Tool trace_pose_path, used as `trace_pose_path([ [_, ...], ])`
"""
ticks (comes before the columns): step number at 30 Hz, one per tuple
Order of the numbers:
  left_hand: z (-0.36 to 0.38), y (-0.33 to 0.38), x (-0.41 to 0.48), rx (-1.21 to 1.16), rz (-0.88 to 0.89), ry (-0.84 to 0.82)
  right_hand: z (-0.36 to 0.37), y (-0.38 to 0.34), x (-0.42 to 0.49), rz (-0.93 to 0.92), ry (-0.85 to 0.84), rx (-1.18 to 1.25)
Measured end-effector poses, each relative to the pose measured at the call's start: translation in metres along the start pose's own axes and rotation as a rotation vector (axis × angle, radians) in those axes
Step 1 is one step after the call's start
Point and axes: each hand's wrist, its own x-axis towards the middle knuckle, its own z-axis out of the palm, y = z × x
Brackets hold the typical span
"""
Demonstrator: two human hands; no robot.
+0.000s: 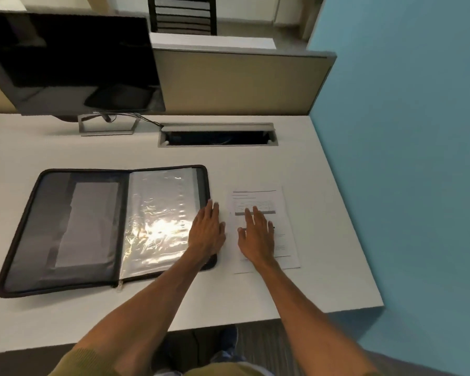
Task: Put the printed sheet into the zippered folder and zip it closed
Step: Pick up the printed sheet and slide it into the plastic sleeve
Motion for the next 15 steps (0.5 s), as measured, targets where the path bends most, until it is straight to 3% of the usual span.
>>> trace_pose_path([
  [4, 0.014, 0.041, 0.003, -0.234, -0.081, -0.005, -0.014, 0.042, 0.004, 0.110, 0.032, 0.029],
  [9, 0.021, 0.051, 0.014, -0.216, -0.103, 0.029, -0.027, 0.078, 0.009, 0.260, 0.088, 0.117],
  [15, 0.020, 0.068, 0.028, -0.419, -0.274, 0.044, -0.033, 0.087, 0.023, 0.458, 0.098, 0.319],
])
